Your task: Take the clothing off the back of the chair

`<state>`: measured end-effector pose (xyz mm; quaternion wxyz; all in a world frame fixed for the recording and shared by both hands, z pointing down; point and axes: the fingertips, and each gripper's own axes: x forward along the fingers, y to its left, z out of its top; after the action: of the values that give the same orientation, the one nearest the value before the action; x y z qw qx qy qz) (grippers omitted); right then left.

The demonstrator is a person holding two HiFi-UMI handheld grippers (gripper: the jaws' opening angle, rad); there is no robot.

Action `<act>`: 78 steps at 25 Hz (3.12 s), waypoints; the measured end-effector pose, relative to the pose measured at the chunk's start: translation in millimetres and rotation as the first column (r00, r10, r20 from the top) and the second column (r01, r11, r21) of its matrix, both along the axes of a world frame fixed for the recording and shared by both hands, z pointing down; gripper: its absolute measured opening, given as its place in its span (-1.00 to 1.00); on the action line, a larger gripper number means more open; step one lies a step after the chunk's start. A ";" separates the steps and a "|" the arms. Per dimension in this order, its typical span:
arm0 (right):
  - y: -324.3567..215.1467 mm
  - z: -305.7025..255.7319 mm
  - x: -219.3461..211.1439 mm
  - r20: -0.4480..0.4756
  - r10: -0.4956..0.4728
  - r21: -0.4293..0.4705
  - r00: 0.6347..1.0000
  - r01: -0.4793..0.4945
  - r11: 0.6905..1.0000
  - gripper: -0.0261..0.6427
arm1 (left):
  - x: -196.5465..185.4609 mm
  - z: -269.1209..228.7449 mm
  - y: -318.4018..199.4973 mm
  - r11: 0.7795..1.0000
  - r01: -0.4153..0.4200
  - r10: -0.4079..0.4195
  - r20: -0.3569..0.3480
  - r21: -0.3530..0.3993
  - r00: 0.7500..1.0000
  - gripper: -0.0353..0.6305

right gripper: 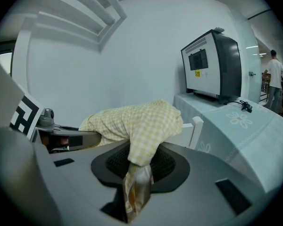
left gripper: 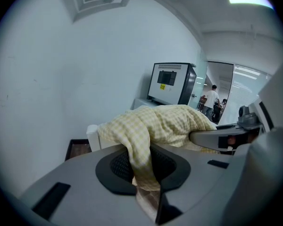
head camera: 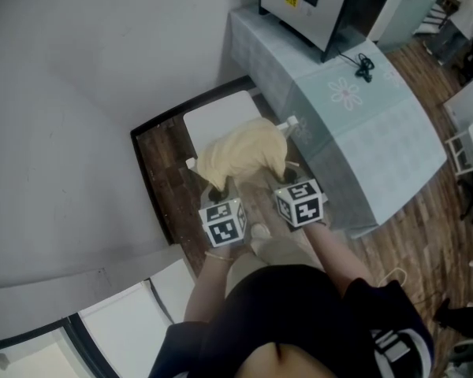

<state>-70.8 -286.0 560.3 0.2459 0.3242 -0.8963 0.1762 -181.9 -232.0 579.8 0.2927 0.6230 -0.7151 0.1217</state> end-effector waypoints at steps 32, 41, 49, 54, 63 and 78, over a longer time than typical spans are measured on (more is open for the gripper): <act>126.4 -55.6 51.0 0.041 0.023 0.098 0.999 -0.026 0.995 -0.63 | 48.0 -54.5 121.0 0.991 -0.043 0.042 0.008 0.126 0.999 -0.74; 154.1 -63.0 67.1 0.056 0.028 0.103 0.998 -0.034 0.994 -0.63 | 62.7 -61.9 146.7 0.988 -0.038 0.039 -0.006 0.148 0.999 -0.74; 174.6 -66.9 76.0 0.071 0.027 0.113 0.997 -0.035 0.993 -0.63 | 71.2 -66.9 167.4 0.986 -0.041 0.039 0.015 0.159 0.999 -0.74; 185.2 -70.3 77.1 0.076 0.018 0.122 0.997 -0.027 0.992 -0.63 | 71.4 -69.8 175.5 0.985 -0.037 0.033 0.024 0.168 0.999 -0.74; 190.7 -73.3 79.3 0.079 0.012 0.137 0.997 -0.022 0.990 -0.64 | 73.6 -72.3 180.5 0.984 -0.031 0.027 0.025 0.173 0.999 -0.74; 192.5 -72.0 71.7 0.072 0.008 0.142 0.997 -0.018 0.990 -0.64 | 66.7 -71.7 183.6 0.983 -0.022 0.021 0.008 0.180 1.000 -0.74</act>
<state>0.9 -93.5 488.3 0.1890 0.3402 -0.9127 0.1247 -115.2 -48.4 508.1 0.2317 0.6543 -0.7172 0.0619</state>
